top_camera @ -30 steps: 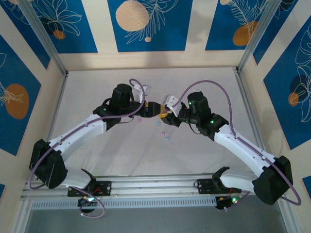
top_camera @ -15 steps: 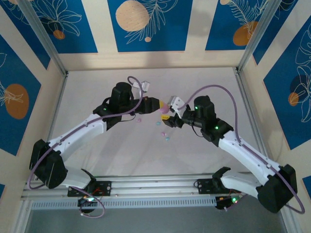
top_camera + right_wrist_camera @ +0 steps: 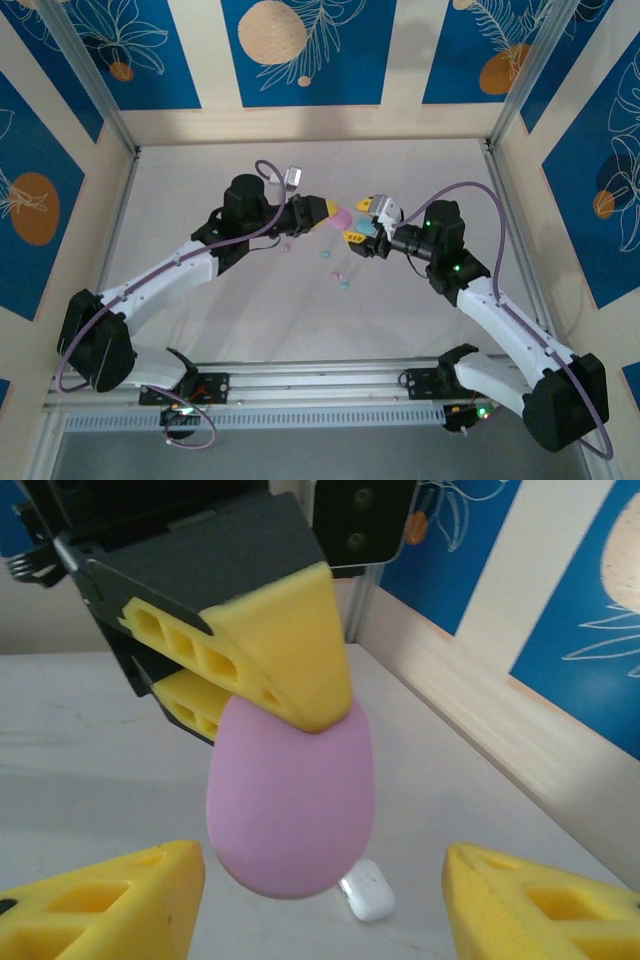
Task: Insert the wireless bluetooth earbuds into the charging case
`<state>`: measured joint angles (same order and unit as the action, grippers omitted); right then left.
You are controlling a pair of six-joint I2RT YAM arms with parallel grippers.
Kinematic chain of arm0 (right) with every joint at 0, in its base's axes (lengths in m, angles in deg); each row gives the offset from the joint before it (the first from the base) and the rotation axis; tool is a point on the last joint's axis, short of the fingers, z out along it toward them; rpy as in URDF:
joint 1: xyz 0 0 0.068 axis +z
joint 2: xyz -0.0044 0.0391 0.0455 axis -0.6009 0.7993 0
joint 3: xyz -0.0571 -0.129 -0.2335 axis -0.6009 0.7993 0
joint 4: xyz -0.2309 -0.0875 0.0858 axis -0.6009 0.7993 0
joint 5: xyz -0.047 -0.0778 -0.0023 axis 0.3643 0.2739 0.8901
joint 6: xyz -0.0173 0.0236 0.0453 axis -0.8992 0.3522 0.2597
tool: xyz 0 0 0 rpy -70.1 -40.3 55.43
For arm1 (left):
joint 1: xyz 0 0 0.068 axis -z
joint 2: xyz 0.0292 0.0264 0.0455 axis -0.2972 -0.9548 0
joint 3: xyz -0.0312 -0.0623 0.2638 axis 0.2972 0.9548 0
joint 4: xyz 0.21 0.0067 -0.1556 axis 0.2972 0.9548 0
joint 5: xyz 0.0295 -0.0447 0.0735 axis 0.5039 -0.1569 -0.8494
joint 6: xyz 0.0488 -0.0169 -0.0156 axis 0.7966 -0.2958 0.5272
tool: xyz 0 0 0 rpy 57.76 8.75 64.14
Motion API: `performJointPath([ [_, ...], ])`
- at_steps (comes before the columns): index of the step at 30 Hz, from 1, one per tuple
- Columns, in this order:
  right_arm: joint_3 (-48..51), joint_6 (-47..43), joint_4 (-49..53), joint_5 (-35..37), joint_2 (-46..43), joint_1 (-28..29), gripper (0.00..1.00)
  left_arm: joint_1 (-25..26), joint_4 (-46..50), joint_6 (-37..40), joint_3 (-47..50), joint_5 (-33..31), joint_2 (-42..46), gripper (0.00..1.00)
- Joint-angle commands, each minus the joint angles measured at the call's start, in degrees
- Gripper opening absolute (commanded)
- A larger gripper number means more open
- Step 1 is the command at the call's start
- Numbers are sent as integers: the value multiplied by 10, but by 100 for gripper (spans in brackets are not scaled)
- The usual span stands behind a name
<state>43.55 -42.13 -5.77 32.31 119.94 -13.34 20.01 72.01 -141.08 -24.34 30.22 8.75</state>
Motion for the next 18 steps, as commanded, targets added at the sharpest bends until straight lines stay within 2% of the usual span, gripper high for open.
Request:
performJointPath([
  [1,-18,19,-31,-54,14,-2,62,0,-31,-19,2,16,16,22],
  [8,-25,24,-45,-53,28,-2,55,-1,-24,-22,-1,19,14,22],
  [14,-25,30,-54,-56,32,-3,55,-1,-27,-25,-2,19,12,22],
  [18,-29,36,-48,-57,40,-2,49,-1,-27,-25,-3,18,11,22],
])
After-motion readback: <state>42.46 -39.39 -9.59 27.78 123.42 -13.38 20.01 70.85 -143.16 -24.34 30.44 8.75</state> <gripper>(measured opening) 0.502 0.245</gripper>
